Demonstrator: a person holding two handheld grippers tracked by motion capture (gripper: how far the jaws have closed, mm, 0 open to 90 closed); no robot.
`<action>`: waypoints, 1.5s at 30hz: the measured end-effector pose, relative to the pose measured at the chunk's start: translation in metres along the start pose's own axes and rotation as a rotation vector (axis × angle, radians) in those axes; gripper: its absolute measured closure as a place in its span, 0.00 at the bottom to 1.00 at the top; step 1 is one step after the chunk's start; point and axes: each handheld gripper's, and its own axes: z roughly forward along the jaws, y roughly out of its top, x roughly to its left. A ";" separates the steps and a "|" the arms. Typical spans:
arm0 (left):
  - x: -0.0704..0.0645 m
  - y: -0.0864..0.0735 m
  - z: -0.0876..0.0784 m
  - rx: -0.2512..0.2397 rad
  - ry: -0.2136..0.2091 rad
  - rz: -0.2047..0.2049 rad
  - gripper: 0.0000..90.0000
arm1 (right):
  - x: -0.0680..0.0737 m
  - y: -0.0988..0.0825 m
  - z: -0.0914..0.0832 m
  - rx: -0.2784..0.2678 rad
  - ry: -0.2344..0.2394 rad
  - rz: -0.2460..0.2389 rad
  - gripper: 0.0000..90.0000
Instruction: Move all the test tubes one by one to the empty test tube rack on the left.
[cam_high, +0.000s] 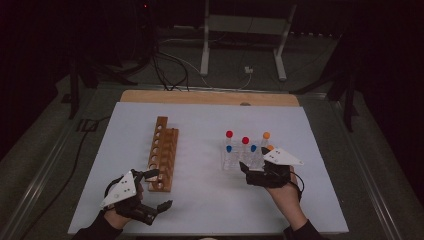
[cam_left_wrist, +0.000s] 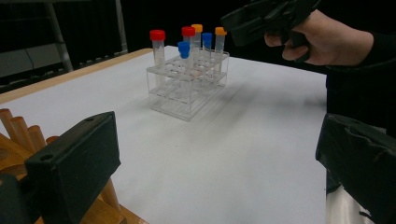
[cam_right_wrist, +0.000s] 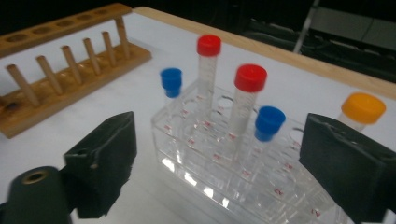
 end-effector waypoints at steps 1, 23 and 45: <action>0.000 0.000 0.000 0.000 0.000 0.000 0.01 | 0.000 0.000 0.000 0.000 0.000 0.000 0.17; -0.001 0.000 0.000 -0.003 -0.008 0.003 0.01 | -0.006 -0.007 0.020 0.118 -0.130 0.099 0.63; -0.001 0.000 0.000 -0.005 -0.013 0.006 0.01 | -0.008 -0.007 0.037 0.159 -0.148 0.109 0.82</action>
